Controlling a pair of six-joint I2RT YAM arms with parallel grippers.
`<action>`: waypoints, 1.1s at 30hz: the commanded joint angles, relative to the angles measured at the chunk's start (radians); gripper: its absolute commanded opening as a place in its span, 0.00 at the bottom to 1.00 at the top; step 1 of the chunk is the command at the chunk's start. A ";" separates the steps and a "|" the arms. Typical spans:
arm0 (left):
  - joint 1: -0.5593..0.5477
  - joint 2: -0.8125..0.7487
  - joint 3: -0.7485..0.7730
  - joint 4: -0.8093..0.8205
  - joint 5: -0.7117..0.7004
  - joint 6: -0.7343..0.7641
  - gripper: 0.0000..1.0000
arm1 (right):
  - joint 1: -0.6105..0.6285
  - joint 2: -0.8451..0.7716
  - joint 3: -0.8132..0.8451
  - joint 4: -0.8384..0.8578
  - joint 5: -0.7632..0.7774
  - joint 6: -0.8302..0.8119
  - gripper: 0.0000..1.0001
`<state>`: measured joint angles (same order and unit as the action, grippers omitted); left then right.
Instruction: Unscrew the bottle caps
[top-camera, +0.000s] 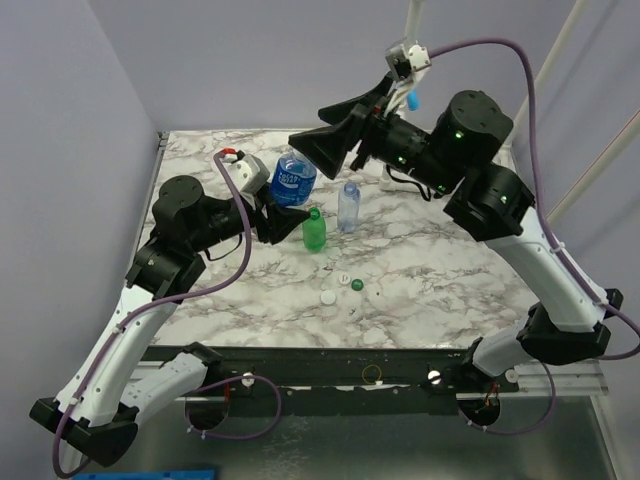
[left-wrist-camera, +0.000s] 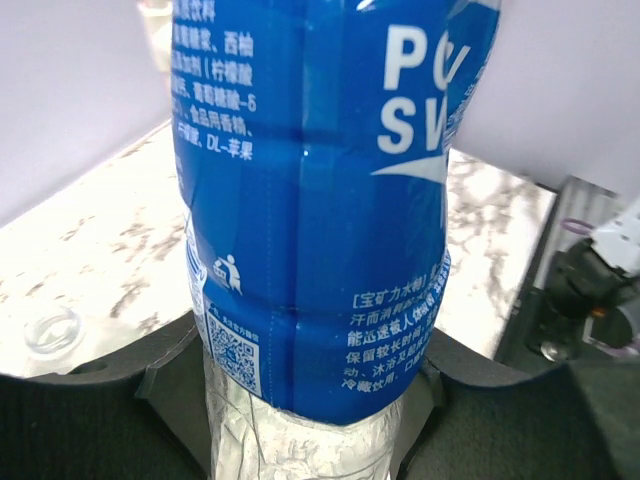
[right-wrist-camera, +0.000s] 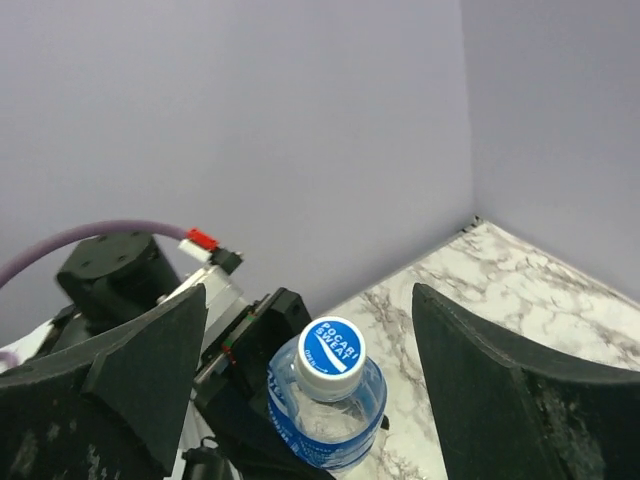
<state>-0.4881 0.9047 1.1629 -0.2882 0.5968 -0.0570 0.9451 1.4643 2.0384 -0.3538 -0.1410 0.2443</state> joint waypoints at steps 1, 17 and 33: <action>0.000 -0.016 -0.014 -0.009 -0.168 0.084 0.24 | 0.003 0.085 0.061 -0.118 0.135 0.038 0.85; -0.002 -0.026 -0.029 -0.008 -0.147 0.071 0.23 | 0.003 0.079 -0.029 0.036 0.100 0.097 0.06; -0.003 0.034 0.109 0.021 0.641 -0.307 0.30 | -0.005 -0.174 -0.342 0.332 -0.594 -0.033 0.01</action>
<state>-0.4850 0.9119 1.1900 -0.3218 0.8558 -0.1425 0.9390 1.3697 1.7863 -0.1871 -0.3264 0.2691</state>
